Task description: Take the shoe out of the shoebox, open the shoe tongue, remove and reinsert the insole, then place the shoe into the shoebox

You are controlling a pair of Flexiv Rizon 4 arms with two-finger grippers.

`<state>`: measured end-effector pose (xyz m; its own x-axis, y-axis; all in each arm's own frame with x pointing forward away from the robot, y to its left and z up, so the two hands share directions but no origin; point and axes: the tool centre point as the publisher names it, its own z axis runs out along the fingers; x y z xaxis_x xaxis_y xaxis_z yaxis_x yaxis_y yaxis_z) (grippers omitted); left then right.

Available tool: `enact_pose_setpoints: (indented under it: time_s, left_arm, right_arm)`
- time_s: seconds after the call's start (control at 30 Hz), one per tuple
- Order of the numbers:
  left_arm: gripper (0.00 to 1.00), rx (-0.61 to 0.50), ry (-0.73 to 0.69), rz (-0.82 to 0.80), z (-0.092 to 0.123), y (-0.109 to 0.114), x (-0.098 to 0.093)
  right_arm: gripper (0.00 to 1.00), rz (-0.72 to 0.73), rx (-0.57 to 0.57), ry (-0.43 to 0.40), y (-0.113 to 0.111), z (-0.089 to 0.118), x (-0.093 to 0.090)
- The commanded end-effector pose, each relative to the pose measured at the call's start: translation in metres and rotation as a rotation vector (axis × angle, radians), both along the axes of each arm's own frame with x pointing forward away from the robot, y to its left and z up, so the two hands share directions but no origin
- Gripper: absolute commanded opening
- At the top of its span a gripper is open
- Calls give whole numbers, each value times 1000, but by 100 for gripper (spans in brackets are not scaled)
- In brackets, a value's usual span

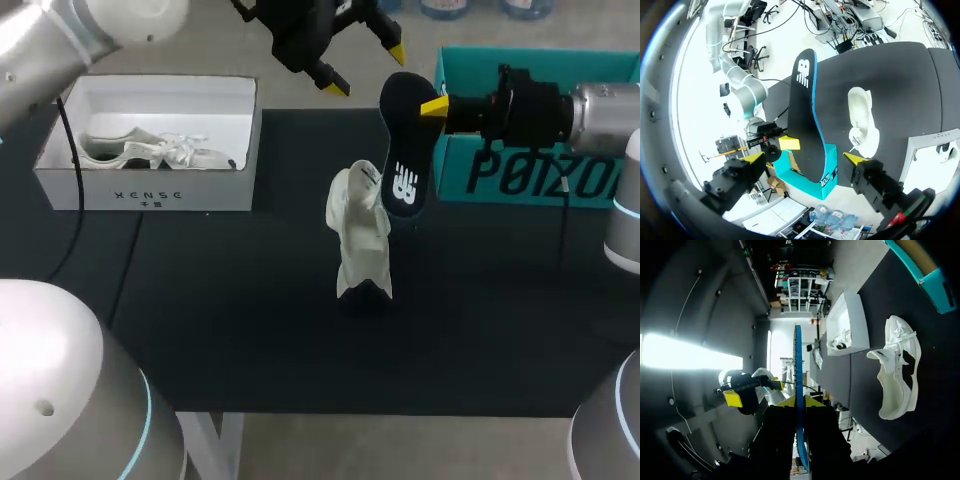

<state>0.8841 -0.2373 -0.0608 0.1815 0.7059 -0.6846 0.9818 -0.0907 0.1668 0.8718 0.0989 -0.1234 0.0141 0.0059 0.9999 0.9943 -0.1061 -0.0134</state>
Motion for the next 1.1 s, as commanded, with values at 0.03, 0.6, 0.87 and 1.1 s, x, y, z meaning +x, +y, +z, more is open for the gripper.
enact_pose_setpoints:
  time_s: [0.03,0.6,0.87,1.1]
  left_arm:
    - [100,-766,-120,5,-7,-2,-10]
    - [100,-938,0,130,-26,-18,-21]
    - [42,-1034,-41,126,-21,-31,-17]
    - [30,-1027,4,98,-24,-32,-22]
  right_arm:
    - [0,-12,17,5,-2,5,1]
    - [0,-1,42,-34,4,41,-1]
    - [0,19,2,-27,13,39,-5]
    - [0,26,-3,-12,14,35,-8]
